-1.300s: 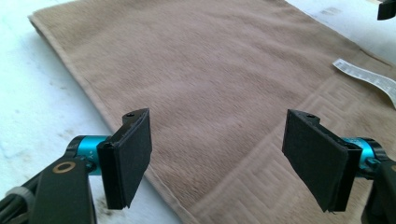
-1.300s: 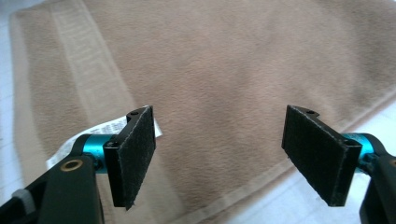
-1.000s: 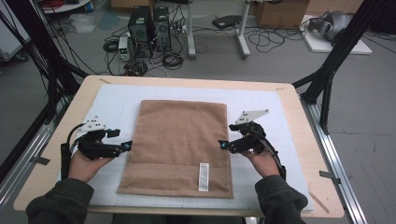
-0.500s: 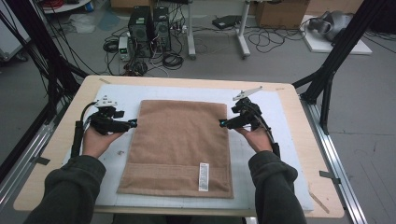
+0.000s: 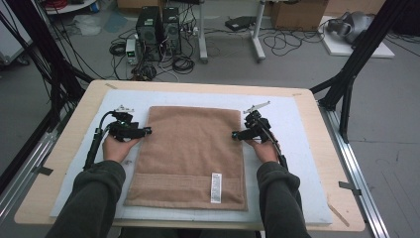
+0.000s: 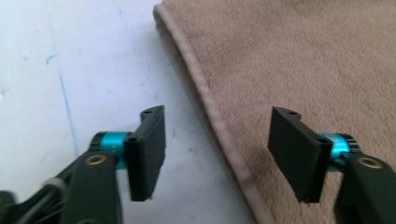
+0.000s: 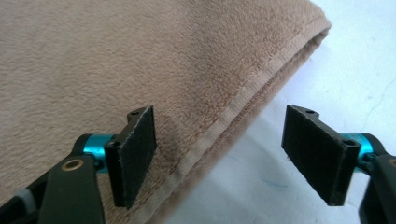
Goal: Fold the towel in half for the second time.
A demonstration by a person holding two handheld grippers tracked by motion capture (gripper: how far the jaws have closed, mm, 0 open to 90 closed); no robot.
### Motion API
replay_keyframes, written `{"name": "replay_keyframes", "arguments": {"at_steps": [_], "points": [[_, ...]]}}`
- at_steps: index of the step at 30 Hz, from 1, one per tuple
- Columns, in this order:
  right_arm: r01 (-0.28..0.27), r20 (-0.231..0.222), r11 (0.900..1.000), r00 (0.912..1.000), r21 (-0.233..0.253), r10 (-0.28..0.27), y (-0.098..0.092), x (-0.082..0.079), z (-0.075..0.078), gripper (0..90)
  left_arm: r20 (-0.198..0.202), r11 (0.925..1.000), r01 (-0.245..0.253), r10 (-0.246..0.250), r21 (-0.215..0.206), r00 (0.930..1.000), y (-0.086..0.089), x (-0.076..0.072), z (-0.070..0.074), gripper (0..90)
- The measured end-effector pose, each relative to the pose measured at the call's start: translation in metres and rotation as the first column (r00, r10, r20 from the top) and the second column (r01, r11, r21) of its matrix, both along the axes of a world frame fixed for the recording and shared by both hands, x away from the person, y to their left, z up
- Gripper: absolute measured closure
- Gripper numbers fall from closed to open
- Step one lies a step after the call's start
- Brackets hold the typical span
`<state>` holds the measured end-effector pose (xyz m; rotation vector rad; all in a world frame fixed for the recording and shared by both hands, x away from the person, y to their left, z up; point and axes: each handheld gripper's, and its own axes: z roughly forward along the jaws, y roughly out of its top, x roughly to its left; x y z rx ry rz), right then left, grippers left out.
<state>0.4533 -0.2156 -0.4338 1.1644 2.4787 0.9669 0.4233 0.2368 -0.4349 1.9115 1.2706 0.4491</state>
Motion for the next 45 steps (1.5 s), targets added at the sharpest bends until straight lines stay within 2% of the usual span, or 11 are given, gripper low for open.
{"name": "replay_keyframes", "arguments": {"at_steps": [3,7,8,13,14,19,29,37,39,42,45], "points": [[0.017,-0.017,0.999,0.9997,0.029,-0.017,-0.001,0.002,-0.004,30.1,-0.002,0.9998,0.005,-0.005,-0.021,1.0,-0.002,0.001,-0.002,39.6],[-0.005,-0.017,1.0,0.9998,0.019,0.005,0.002,0.001,-0.004,38.6,-0.036,0.9988,0.033,-0.032,0.035,0.9988,-0.008,0.001,-0.009,48.1],[-0.032,-0.028,0.999,0.9991,0.028,0.033,0.003,0.0,-0.003,50.6,-0.037,0.9985,0.031,-0.029,0.046,0.9989,-0.009,0.001,-0.008,49.1],[-0.041,-0.045,0.996,0.998,0.079,0.045,0.002,-0.001,-0.005,65.5,-0.035,0.9983,0.052,-0.051,0.026,0.9981,-0.011,-0.001,-0.008,62.7],[-0.062,-0.078,0.99,0.9944,0.123,0.072,0.002,-0.001,-0.006,78.9,-0.037,0.9978,0.06,-0.059,0.027,0.9975,-0.011,0.0,-0.008,68.6],[-0.069,-0.081,0.99,0.9935,0.125,0.079,0.002,0.0,-0.004,81.3,-0.085,0.997,0.057,-0.061,-0.052,0.9945,-0.007,0.002,-0.007,78.7],[-0.118,-0.027,0.976,0.9917,0.185,0.125,-0.005,-0.011,0.032,82.1,-0.026,0.9888,0.099,-0.103,-0.112,0.9944,0.01,-0.008,0.018,83.0],[-0.22,-0.06,0.954,0.9698,0.202,0.236,-0.009,-0.051,0.07,81.9,0.043,0.9727,0.199,-0.195,-0.12,0.9799,0.018,-0.053,0.046,83.3],[-0.237,-0.068,0.951,0.9646,0.199,0.255,-0.01,-0.066,0.068,81.9,0.036,0.9599,0.246,-0.243,-0.135,0.9693,0.023,-0.079,0.041,83.2],[-0.257,-0.084,0.944,0.9566,0.208,0.279,-0.011,-0.087,0.054,81.8,0.026,0.956,0.264,-0.263,-0.128,0.9645,0.025,-0.095,0.033,83.1],[-0.264,-0.12,0.948,0.9503,0.177,0.287,-0.008,-0.102,0.032,81.6,-0.001,0.955,0.293,-0.293,-0.045,0.956,0.021,-0.114,0.016,82.3]]}}
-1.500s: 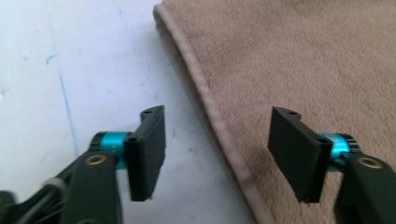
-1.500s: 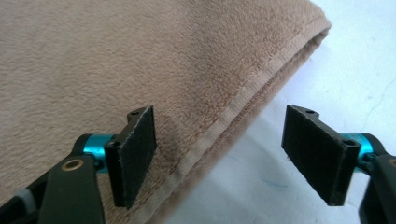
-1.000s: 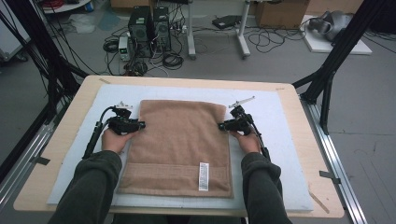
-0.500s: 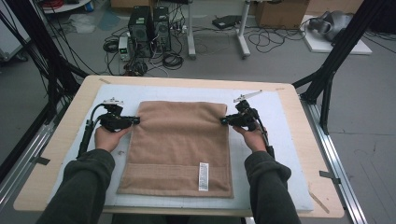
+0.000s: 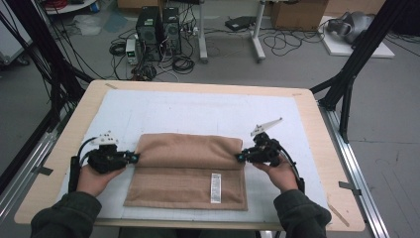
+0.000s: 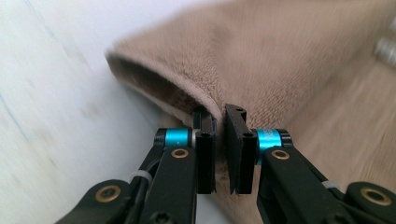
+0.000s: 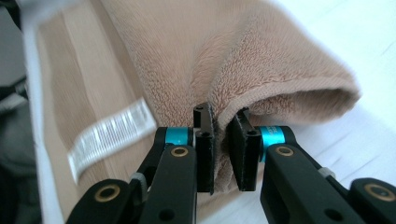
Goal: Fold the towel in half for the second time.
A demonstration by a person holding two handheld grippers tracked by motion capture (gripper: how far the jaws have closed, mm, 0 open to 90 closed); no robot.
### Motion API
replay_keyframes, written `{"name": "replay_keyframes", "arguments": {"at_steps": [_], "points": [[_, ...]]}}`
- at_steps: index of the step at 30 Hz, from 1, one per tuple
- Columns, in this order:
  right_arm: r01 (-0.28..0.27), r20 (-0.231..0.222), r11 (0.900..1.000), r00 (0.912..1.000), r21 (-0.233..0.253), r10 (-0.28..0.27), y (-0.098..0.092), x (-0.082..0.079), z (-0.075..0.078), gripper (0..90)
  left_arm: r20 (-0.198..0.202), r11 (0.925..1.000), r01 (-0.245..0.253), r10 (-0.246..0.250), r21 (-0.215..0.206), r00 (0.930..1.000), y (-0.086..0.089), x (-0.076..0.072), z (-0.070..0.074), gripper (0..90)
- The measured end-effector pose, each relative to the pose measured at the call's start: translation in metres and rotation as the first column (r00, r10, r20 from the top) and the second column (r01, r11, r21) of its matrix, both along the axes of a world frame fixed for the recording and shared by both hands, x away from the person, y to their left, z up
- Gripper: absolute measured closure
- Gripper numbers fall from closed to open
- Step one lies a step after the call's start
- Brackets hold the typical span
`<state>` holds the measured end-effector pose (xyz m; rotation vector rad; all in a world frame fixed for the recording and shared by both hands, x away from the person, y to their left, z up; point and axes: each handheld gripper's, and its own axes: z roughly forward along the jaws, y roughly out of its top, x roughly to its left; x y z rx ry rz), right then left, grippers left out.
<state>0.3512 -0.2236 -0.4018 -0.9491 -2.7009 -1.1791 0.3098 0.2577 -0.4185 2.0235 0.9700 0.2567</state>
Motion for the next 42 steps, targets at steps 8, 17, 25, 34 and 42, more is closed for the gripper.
{"name": "replay_keyframes", "arguments": {"at_steps": [8,17,25,34,42], "points": [[0.047,-0.003,0.999,0.9989,0.005,-0.047,-0.011,-0.007,-0.016,62.0,-0.02,0.9996,-0.02,0.019,-0.022,0.9996,0.01,-0.007,-0.01,64.9],[0.134,0.072,0.991,0.9883,0.008,-0.134,-0.02,0.007,0.015,35.3,0.027,0.9981,-0.059,0.059,-0.019,0.9979,0.019,0.003,0.019,40.8],[0.162,0.063,0.986,0.9851,-0.029,-0.16,0.005,0.055,0.006,32.8,0.017,0.9932,-0.117,0.117,-0.003,0.993,0.0,0.055,0.019,44.8],[0.123,-0.083,0.99,0.9881,-0.073,-0.129,0.015,0.077,-0.029,47.3,-0.156,0.9933,-0.108,0.113,0.043,0.9813,-0.012,0.09,-0.016,62.6],[0.015,0.019,1.0,0.9997,-0.001,-0.015,0.015,0.056,0.0,80.8,-0.061,0.9974,-0.057,0.055,-0.044,0.9966,-0.003,0.071,0.011,85.1]]}}
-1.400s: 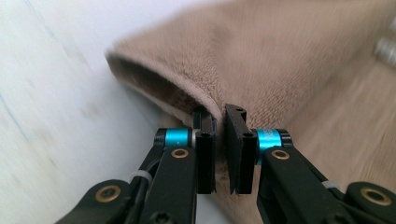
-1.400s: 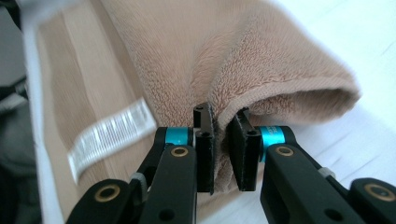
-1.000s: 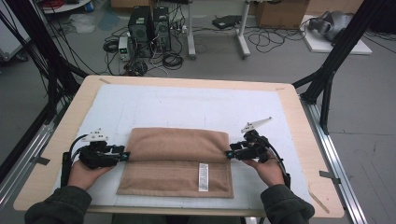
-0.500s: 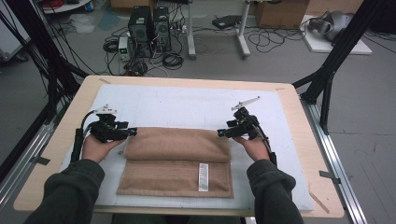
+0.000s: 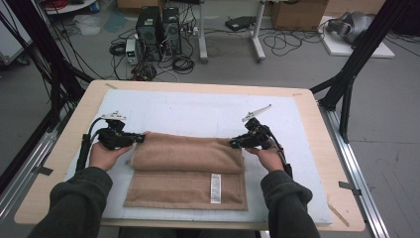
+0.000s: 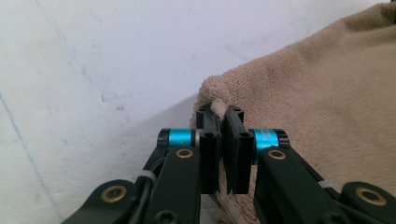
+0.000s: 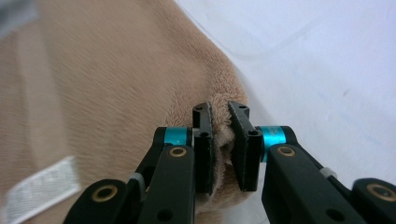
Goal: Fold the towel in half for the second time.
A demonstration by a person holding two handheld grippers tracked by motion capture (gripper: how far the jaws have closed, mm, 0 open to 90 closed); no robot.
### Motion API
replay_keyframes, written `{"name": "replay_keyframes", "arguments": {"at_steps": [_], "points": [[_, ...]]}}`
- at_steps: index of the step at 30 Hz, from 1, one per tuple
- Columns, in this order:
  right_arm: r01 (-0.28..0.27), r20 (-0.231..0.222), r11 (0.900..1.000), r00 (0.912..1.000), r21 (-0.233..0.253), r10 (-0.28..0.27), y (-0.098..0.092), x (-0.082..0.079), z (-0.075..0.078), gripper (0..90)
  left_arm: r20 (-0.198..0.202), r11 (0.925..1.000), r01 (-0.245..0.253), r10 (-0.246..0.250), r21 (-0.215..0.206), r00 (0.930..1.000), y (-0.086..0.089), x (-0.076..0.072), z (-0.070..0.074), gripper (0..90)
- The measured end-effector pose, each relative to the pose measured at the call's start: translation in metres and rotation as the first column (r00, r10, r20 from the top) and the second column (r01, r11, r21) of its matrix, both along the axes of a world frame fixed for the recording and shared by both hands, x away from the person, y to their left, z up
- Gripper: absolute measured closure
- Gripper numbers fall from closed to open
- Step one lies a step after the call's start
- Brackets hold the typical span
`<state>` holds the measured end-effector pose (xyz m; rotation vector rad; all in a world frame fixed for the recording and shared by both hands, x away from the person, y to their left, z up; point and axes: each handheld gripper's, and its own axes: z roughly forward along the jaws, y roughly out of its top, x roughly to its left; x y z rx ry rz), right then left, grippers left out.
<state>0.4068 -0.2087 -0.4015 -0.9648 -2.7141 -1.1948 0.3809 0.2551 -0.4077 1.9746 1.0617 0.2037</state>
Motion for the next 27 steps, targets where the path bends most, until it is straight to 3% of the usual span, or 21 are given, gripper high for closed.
{"name": "replay_keyframes", "arguments": {"at_steps": [1,2,3,5,6,7,8,9,10,11,12,13,14,15,17,18,19,24,25,27], "points": [[0.0,0.016,1.0,0.9999,0.019,0.0,-0.002,-0.006,0.008,80.8,0.043,0.9992,-0.004,0.005,-0.04,0.9991,0.003,-0.012,0.013,85.1],[0.0,0.016,1.0,0.9999,0.019,0.0,-0.002,-0.006,0.008,80.8,0.043,0.9992,-0.004,0.005,-0.04,0.9991,0.003,-0.012,0.013,85.1],[-0.025,0.06,0.999,0.9979,0.045,0.022,-0.003,-0.019,0.022,80.8,0.067,0.999,0.009,-0.006,-0.045,0.9977,0.005,-0.019,0.02,85.1],[-0.057,0.103,0.997,0.9934,0.05,0.051,-0.006,-0.037,0.036,80.8,0.107,0.9984,0.024,-0.019,-0.052,0.9941,0.01,-0.037,0.03,85.1],[-0.072,0.131,0.996,0.9894,0.055,0.064,-0.007,-0.047,0.041,80.8,0.149,0.9976,0.049,-0.041,-0.05,0.9881,0.015,-0.058,0.036,85.1],[-0.082,0.155,0.995,0.9853,0.054,0.072,-0.007,-0.058,0.047,80.8,0.158,0.9966,0.057,-0.047,-0.059,0.9864,0.016,-0.07,0.036,85.1],[-0.082,0.155,0.995,0.9853,0.054,0.072,-0.007,-0.058,0.047,80.8,0.158,0.9966,0.057,-0.047,-0.059,0.9864,0.016,-0.07,0.036,85.2],[-0.115,0.189,0.992,0.9768,0.059,0.102,-0.009,-0.081,0.051,80.8,0.166,0.9954,0.072,-0.061,-0.063,0.9843,0.018,-0.083,0.036,85.2],[-0.136,0.203,0.989,0.9715,0.054,0.123,-0.01,-0.093,0.051,80.3,0.171,0.994,0.091,-0.08,-0.06,0.9821,0.02,-0.096,0.034,84.7],[-0.136,0.203,0.989,0.9715,0.054,0.123,-0.01,-0.093,0.051,80.3,0.166,0.9917,0.117,-0.107,-0.053,0.9803,0.022,-0.109,0.032,84.7],[-0.181,0.199,0.981,0.9661,0.07,0.164,-0.012,-0.114,0.049,72.6,0.166,0.9886,0.141,-0.131,-0.052,0.9775,0.024,-0.121,0.03,72.0],[-0.2,0.203,0.977,0.9623,0.075,0.181,-0.013,-0.123,0.048,70.6,0.165,0.9861,0.157,-0.147,-0.054,0.9753,0.027,-0.131,0.028,65.6],[-0.2,0.203,0.977,0.9623,0.075,0.181,-0.013,-0.123,0.048,70.6,0.172,0.985,0.164,-0.153,-0.053,0.9731,0.031,-0.14,0.027,65.6],[-0.189,0.277,0.981,0.946,0.048,0.169,-0.016,-0.14,0.051,64.7,0.18,0.9848,0.166,-0.155,-0.05,0.9714,0.034,-0.146,0.027,54.6],[-0.173,0.289,0.984,0.9453,0.051,0.151,-0.017,-0.145,0.051,64.1,0.172,0.986,0.162,-0.152,-0.041,0.9733,0.037,-0.149,0.025,49.6],[-0.175,0.28,0.982,0.9483,0.069,0.15,-0.018,-0.146,0.051,62.8,0.167,0.9857,0.164,-0.155,-0.041,0.9738,0.037,-0.147,0.024,47.3],[-0.164,0.276,0.985,0.9507,0.056,0.142,-0.017,-0.142,0.045,62.3,0.157,0.9868,0.157,-0.149,-0.039,0.9762,0.034,-0.14,0.02,47.3],[-0.137,0.234,0.99,0.9638,0.024,0.127,-0.014,-0.122,0.029,59.6,0.128,0.984,0.175,-0.169,-0.034,0.9773,0.019,-0.122,0.009,49.4],[-0.116,0.209,0.993,0.9715,0.008,0.112,-0.012,-0.11,0.02,57.3,0.116,0.9881,0.154,-0.152,-0.008,0.9815,0.01,-0.112,0.003,49.4],[-0.109,0.191,0.994,0.9755,-0.008,0.108,-0.008,-0.1,0.009,57.1,0.117,0.9881,0.154,-0.153,0.003,0.9812,0.005,-0.107,0.0,50.2]]}}
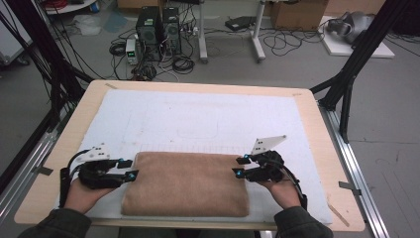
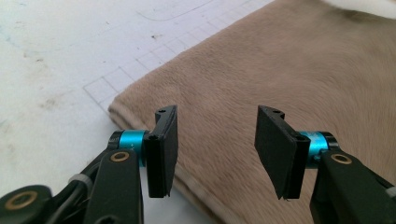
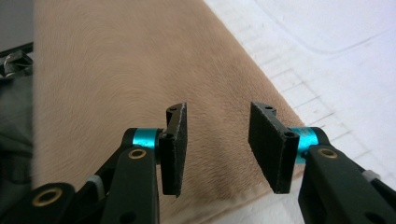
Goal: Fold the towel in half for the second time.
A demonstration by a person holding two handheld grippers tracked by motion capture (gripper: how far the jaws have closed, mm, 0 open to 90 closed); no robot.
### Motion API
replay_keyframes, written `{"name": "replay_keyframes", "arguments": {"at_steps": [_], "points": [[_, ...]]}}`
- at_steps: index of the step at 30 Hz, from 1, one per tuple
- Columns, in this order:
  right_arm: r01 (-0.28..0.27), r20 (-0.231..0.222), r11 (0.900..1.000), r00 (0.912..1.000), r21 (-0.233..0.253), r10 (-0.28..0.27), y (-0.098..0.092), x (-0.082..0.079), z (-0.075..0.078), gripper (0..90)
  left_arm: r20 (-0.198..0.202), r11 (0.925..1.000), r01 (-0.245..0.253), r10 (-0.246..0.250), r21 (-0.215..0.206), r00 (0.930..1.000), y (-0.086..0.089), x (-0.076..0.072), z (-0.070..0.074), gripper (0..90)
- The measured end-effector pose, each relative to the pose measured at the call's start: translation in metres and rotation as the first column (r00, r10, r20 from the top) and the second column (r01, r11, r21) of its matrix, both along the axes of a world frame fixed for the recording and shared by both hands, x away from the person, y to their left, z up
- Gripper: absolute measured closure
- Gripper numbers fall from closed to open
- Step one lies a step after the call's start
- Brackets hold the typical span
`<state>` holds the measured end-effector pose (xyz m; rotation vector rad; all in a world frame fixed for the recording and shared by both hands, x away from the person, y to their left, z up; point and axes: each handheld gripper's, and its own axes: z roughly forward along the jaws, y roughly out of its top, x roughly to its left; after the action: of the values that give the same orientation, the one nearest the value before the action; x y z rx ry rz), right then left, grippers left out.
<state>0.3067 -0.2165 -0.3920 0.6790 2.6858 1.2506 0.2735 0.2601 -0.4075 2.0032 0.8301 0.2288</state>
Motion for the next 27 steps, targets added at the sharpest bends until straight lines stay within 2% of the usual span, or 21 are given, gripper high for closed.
{"name": "replay_keyframes", "arguments": {"at_steps": [2,3,4,5,6,7,8,9,10,12,13,14,15,18,20,21,23,24,25,26,27], "points": [[0.0,-0.004,0.999,1.0,-0.049,-0.001,0.006,0.006,-0.01,57.1,-0.008,0.9999,-0.005,0.005,0.016,1.0,-0.01,0.008,-0.006,51.1],[0.0,-0.004,0.999,1.0,-0.049,-0.001,0.006,0.006,-0.01,57.1,-0.014,0.9997,-0.002,0.003,0.026,0.9999,-0.013,0.011,-0.008,51.1],[-0.017,-0.018,0.997,0.9997,-0.072,0.016,0.011,0.008,-0.02,57.1,-0.012,0.9978,0.005,-0.004,0.065,0.9999,-0.019,0.015,-0.013,54.6],[-0.024,-0.026,0.996,0.9994,-0.091,0.022,0.014,0.009,-0.025,57.2,-0.028,0.9925,0.019,-0.016,0.121,0.9995,-0.027,0.021,-0.021,56.2],[-0.033,-0.033,0.994,0.999,-0.1,0.03,0.017,0.009,-0.03,59.3,-0.028,0.9925,0.019,-0.016,0.121,0.9995,-0.027,0.021,-0.021,60.3],[-0.037,-0.033,0.992,0.9989,-0.116,0.034,0.02,0.008,-0.034,63.6,-0.025,0.988,0.021,-0.018,0.153,0.9995,-0.03,0.022,-0.025,65.1],[-0.037,-0.033,0.992,0.9989,-0.116,0.034,0.02,0.008,-0.034,63.6,-0.007,0.9865,0.019,-0.018,0.163,0.9998,-0.033,0.022,-0.028,65.1],[-0.046,-0.007,0.991,0.999,-0.126,0.045,0.022,0.006,-0.038,69.0,0.014,0.9859,0.016,-0.019,0.166,0.9997,-0.035,0.021,-0.028,71.8],[-0.051,-0.013,0.994,0.9987,-0.101,0.05,0.022,0.006,-0.038,82.1,0.02,0.9856,0.008,-0.011,0.169,0.9997,-0.037,0.021,-0.026,84.3],[-0.047,-0.029,0.994,0.9986,-0.104,0.044,0.023,0.007,-0.033,85.0,0.026,0.9854,0.005,-0.009,0.17,0.9996,-0.037,0.02,-0.023,86.0],[-0.044,-0.02,0.994,0.9989,-0.102,0.042,0.022,0.006,-0.027,85.1,0.047,0.9926,-0.012,0.006,0.121,0.9989,-0.032,0.017,-0.014,86.3],[-0.048,-0.002,0.994,0.9988,-0.095,0.048,0.021,0.005,-0.018,85.2,0.047,0.9926,-0.012,0.006,0.121,0.9989,-0.032,0.017,-0.014,86.4],[-0.046,0.019,0.995,0.9987,-0.085,0.048,0.021,0.004,-0.009,85.1,0.048,0.998,-0.02,0.018,0.06,0.9987,-0.027,0.018,-0.001,86.4],[-0.029,0.058,0.996,0.9978,-0.08,0.033,0.018,0.011,0.015,85.1,0.08,0.9979,-0.046,0.042,0.046,0.9959,-0.027,0.023,0.01,86.3],[-0.008,0.069,0.997,0.9976,-0.073,0.013,0.016,0.02,0.022,84.8,0.09,0.9973,-0.068,0.066,0.025,0.9938,-0.028,0.032,0.017,85.9],[-0.001,0.06,0.998,0.9982,-0.065,0.005,0.015,0.025,0.021,84.5,0.096,0.9962,-0.08,0.077,0.033,0.9925,-0.028,0.037,0.017,85.6],[0.024,0.04,0.996,0.999,-0.083,-0.021,0.015,0.034,0.012,83.3,0.071,0.9937,-0.096,0.092,0.058,0.9933,-0.031,0.046,0.009,83.6],[0.039,0.025,0.995,0.999,-0.095,-0.037,0.017,0.038,0.004,83.2,0.074,0.9866,-0.121,0.113,0.109,0.9908,-0.036,0.054,-0.001,83.1],[0.039,0.025,0.995,0.999,-0.095,-0.037,0.017,0.038,0.004,83.2,0.074,0.9866,-0.121,0.113,0.109,0.9908,-0.036,0.054,-0.001,83.9],[0.051,0.003,0.992,0.9987,-0.116,-0.051,0.018,0.043,-0.005,83.1,0.07,0.984,-0.136,0.128,0.115,0.9893,-0.038,0.058,-0.006,83.9],[0.06,-0.039,0.987,0.997,-0.151,-0.066,0.021,0.054,-0.021,83.2,0.068,0.9807,-0.149,0.141,0.127,0.9876,-0.039,0.062,-0.01,87.5]]}}
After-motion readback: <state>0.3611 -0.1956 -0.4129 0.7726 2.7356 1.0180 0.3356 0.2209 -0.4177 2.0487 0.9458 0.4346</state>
